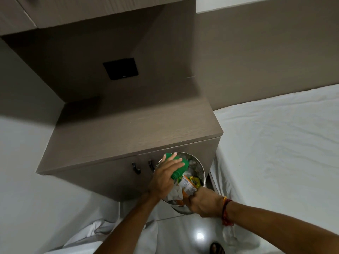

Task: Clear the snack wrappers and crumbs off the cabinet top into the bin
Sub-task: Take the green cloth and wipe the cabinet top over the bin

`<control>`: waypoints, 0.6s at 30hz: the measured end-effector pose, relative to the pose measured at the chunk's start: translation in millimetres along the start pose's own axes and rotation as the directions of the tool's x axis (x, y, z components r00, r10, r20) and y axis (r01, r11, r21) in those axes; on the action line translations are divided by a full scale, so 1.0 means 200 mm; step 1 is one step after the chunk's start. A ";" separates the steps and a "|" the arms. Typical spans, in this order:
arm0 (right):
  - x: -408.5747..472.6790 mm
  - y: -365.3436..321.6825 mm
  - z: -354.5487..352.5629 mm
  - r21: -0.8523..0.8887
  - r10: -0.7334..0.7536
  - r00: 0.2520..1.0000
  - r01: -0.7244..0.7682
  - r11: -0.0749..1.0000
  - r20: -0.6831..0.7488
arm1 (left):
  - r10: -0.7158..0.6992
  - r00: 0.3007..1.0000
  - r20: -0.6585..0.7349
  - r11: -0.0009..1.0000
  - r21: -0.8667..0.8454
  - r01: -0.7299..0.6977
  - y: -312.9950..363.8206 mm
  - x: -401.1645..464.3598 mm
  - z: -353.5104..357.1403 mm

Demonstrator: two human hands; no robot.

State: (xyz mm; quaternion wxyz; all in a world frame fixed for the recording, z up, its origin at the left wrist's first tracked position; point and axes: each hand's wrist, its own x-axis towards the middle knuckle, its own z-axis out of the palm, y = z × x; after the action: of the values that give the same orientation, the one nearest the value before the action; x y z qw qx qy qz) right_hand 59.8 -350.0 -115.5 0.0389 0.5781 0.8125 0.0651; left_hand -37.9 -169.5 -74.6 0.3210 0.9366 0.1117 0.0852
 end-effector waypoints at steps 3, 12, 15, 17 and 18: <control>0.00 -0.05 0.02 0.050 0.018 1.000 -0.018 0.999 0.000 | 0.003 1.000 0.021 1.000 0.013 -0.003 -0.01 -0.06 -0.01; 0.03 -0.21 0.34 0.169 0.124 0.964 -0.166 0.972 0.235 | -0.369 0.916 -0.159 0.922 -0.188 0.338 -0.15 -0.36 0.21; 0.09 -0.27 0.56 0.262 0.220 0.943 -0.284 0.922 0.249 | -0.517 0.810 -0.277 0.852 -0.258 0.455 -0.32 -0.45 0.39; 0.12 -0.32 0.81 0.245 0.228 0.910 -0.322 0.914 0.345 | -0.591 0.745 -0.310 0.803 -0.314 0.507 -0.48 -0.52 0.57; 0.12 -0.35 0.94 0.175 0.224 0.883 -0.318 0.932 0.413 | -0.632 0.716 -0.298 0.772 -0.332 0.543 -0.56 -0.56 0.67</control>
State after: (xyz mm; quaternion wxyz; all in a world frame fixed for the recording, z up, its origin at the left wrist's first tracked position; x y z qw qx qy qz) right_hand 12.0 -339.1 -311.9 0.1191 0.6883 0.7012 -0.1429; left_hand -130.8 -191.0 -258.6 0.4039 0.7728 0.4566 0.1762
